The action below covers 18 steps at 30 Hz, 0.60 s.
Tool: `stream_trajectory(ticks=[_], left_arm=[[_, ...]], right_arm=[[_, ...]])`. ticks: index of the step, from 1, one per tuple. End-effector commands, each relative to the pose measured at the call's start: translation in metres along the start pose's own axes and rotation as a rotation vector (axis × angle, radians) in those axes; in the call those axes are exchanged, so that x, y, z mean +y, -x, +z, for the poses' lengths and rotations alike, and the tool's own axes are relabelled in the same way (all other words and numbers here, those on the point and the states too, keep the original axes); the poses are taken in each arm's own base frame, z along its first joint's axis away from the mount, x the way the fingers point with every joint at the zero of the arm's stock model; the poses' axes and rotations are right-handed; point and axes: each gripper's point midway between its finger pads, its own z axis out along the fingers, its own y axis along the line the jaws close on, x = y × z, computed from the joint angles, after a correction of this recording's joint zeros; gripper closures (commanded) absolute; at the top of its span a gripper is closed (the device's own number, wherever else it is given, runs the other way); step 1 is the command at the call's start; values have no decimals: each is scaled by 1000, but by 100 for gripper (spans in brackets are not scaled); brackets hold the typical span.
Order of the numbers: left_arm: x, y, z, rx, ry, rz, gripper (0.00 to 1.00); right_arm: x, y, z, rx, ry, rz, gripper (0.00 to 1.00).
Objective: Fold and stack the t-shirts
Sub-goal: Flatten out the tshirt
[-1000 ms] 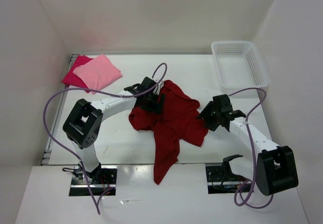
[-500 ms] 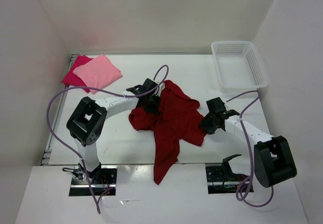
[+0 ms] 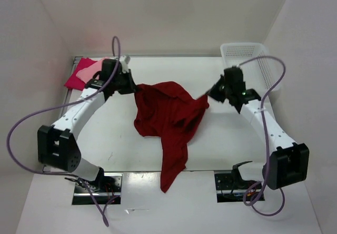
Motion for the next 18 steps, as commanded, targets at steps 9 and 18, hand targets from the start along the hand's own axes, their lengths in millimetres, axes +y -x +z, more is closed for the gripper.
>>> stream_trajectory(ticks=[9, 18], left_arm=[[60, 25, -50, -129, 22, -232, 99], [76, 104, -21, -257, 25, -297, 100]], right_arm=[[161, 186, 40, -257, 289, -113, 100], [169, 214, 53, -289, 244, -159, 43]])
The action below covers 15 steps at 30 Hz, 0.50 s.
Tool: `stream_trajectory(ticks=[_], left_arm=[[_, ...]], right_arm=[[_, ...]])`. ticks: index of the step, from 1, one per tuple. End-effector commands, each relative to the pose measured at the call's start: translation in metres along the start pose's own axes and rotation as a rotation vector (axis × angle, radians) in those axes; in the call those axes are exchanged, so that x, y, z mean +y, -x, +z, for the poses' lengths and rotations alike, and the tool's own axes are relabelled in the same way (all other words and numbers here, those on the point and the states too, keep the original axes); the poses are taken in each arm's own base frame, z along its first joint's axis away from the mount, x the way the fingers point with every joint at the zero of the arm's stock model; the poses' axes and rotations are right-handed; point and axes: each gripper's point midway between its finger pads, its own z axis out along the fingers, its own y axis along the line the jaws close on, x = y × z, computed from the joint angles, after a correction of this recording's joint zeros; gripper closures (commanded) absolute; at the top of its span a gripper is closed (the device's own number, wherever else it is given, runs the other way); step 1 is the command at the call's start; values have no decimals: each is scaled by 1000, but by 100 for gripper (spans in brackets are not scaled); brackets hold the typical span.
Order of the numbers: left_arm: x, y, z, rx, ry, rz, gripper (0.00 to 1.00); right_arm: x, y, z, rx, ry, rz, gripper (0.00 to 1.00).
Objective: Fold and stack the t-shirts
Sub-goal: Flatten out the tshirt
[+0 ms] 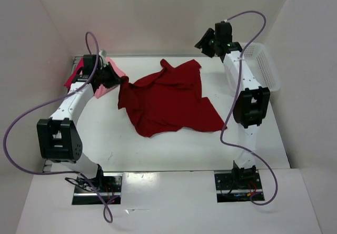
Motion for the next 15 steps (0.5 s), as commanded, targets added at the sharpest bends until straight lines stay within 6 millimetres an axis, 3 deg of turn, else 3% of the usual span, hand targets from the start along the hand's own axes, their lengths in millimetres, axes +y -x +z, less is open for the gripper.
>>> stream_trajectory(ticks=[1, 2, 4, 5, 7, 9, 11, 13, 14, 15], left_arm=[[-26, 50, 8, -112, -72, -4, 100], [-28, 55, 12, -127, -81, 2, 100], [-20, 56, 27, -122, -62, -14, 100], [-19, 56, 32, -117, -59, -16, 100], [-8, 47, 47, -80, -38, -30, 99], [-2, 43, 57, -63, -27, -27, 93], [1, 40, 59, -40, -23, 15, 58], [6, 32, 51, -6, 10, 33, 37], [6, 28, 37, -22, 19, 36, 25], [9, 21, 27, -27, 30, 36, 20]], right_arm=[[10, 20, -59, -72, 28, -61, 40], [-15, -7, -55, -14, -20, -64, 40], [-23, -19, -74, -12, -22, -64, 43], [-55, -54, -69, 61, -81, -63, 47], [-92, -97, -74, 145, -149, -60, 63], [-114, -120, -74, 185, -193, -55, 78], [-132, -140, -80, 222, -221, -59, 79], [-143, -154, -82, 255, -248, -55, 75], [-150, -159, -89, 256, -266, -56, 70], [-157, -164, -93, 265, -288, -65, 63]])
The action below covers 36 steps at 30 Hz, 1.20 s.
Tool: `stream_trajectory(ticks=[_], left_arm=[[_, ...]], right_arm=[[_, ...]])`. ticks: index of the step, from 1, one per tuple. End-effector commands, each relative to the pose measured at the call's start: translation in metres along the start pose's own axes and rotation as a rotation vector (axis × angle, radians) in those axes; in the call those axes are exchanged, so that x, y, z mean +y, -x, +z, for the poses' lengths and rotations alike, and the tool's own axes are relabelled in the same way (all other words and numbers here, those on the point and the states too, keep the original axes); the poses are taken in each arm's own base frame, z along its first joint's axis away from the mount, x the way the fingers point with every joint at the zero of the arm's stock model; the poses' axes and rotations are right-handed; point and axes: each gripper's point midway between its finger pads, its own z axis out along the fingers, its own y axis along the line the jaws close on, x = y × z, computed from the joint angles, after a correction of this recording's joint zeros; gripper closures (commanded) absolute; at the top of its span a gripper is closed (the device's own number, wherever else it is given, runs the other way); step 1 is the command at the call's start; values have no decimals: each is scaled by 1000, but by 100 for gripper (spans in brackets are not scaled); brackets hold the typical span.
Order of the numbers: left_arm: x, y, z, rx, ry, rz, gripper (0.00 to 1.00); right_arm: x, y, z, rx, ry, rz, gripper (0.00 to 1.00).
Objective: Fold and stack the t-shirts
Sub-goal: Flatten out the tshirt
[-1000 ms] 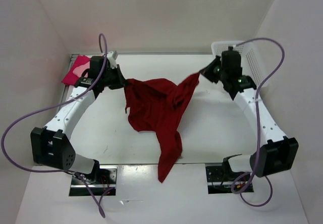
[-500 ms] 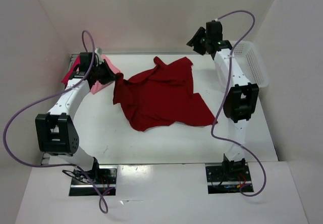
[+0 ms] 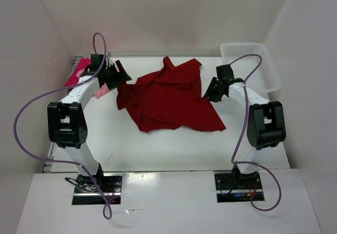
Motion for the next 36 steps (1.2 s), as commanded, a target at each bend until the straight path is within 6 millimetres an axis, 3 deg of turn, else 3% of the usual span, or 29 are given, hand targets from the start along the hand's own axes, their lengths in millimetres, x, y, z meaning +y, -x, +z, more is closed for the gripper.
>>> stream_trajectory(ticks=[1, 3, 5, 6, 7, 11, 14, 15, 19, 24, 25, 26, 27, 28, 31, 34, 36], left_arm=[[-6, 8, -44, -96, 9, 62, 18], [7, -19, -69, -108, 46, 37, 23], [9, -31, -89, -135, 46, 28, 31], [16, -43, -89, -112, 59, 11, 34], [23, -72, -85, -39, 64, -7, 39], [40, -132, -66, 107, 93, -57, 37], [28, -144, -51, 151, 57, -52, 30], [17, -141, -47, 147, 35, -32, 28], [13, -149, -30, 202, 65, 4, 30], [23, -140, -32, 97, 134, -41, 28], [21, -131, -42, 32, 132, -70, 26], [26, -120, -44, -34, 134, -178, 25], [40, -134, -46, -15, 129, -251, 25], [54, -120, -52, -66, 128, -333, 27], [71, -109, -51, -113, 147, -473, 36], [82, -101, -52, -161, 176, -575, 49], [89, -101, -50, -187, 183, -651, 52]], right_arm=[[-11, 9, -12, -73, -8, -20, 54], [-26, -1, -13, -51, -24, -2, 54], [-46, -6, -12, -34, -60, 29, 53], [-49, -4, -13, -38, -64, 37, 53], [-59, -8, -12, -28, -90, 49, 53], [-82, -14, -12, -22, -154, 53, 44], [-86, -18, -11, -18, -167, 54, 38], [-88, -19, -9, -10, -172, 55, 37], [-85, -24, -7, 8, -146, 56, 37], [-79, -26, -11, 0, -106, 54, 38], [-75, -23, -13, -10, -88, 52, 41], [-72, -25, -13, 0, -73, 61, 47], [-74, -28, -12, 7, -78, 63, 52], [-73, -29, -12, 13, -70, 63, 59], [-68, -27, -16, -5, -63, 53, 75], [-63, -20, -22, -29, -47, 40, 75], [-59, -22, -26, -15, -26, 40, 75]])
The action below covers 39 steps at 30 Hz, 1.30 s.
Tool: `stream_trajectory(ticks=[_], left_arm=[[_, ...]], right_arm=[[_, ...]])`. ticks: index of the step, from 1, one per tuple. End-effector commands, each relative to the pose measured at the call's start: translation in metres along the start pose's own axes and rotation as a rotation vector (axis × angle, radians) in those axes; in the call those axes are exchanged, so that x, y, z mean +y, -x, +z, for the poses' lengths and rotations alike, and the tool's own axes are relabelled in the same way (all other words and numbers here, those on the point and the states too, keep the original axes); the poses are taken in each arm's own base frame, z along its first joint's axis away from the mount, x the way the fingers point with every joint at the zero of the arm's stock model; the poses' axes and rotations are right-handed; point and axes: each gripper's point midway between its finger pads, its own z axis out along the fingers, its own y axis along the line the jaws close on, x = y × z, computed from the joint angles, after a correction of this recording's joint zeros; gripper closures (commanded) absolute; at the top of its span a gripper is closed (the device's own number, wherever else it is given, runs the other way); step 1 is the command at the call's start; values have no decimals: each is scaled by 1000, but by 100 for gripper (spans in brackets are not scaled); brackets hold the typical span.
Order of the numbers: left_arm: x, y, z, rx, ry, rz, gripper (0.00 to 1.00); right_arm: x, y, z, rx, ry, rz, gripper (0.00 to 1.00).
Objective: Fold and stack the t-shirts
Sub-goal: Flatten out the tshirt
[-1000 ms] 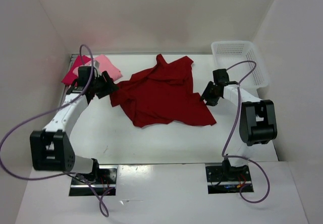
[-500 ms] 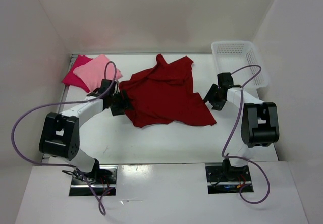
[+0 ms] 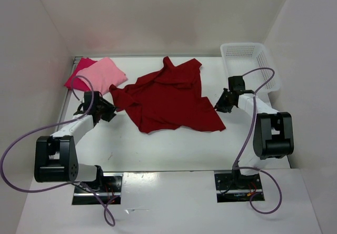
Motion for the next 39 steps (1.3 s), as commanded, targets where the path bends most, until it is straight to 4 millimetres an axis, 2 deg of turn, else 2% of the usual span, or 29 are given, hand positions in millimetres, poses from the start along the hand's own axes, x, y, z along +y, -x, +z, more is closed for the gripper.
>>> stream_trajectory(ticks=[1, 6, 13, 16, 17, 19, 20, 21, 23, 26, 28, 30, 32, 33, 34, 35, 39], left_arm=[[-8, 17, 6, -68, -38, -171, 52], [12, -2, 30, 18, 32, -298, 53], [20, 6, 49, -28, 62, -387, 54], [14, 10, 55, -31, 57, -396, 55], [21, 8, 60, -30, 81, -398, 59], [13, 14, 62, -39, 62, -406, 63], [16, 14, 64, -45, 74, -416, 66], [14, 15, 64, -49, 66, -415, 74], [12, 17, 66, -50, 64, -426, 80], [14, 18, 66, -53, 79, -413, 85], [18, 26, 66, -84, 92, -420, 87], [10, 32, 69, -90, 77, -407, 90], [14, 33, 73, -79, 93, -395, 97], [9, 35, 73, -74, 79, -386, 100], [12, 33, 72, -56, 83, -363, 100], [3, 39, 69, -67, 59, -336, 100], [-25, 68, 30, -136, -27, -207, 100]], right_arm=[[16, 11, -15, -53, 65, -28, 74], [21, 11, -21, -54, 95, -41, 72], [27, 7, -21, -37, 136, -44, 72], [29, 8, -23, -44, 141, -46, 71], [29, 8, -23, -44, 141, -46, 71], [29, 11, -26, -58, 139, -47, 71], [29, 11, -26, -58, 139, -47, 70], [29, 11, -26, -58, 139, -47, 70], [33, 15, -30, -73, 150, -49, 70], [33, 15, -30, -72, 150, -40, 69], [34, 16, -33, -80, 155, -42, 69], [33, 14, -33, -72, 150, -40, 69], [33, 14, -33, -72, 150, -40, 69], [33, 14, -33, -72, 150, -40, 69], [30, 14, -32, -71, 134, -38, 69], [30, 14, -32, -71, 134, -38, 69], [17, 9, -32, -65, 74, -21, 63]])
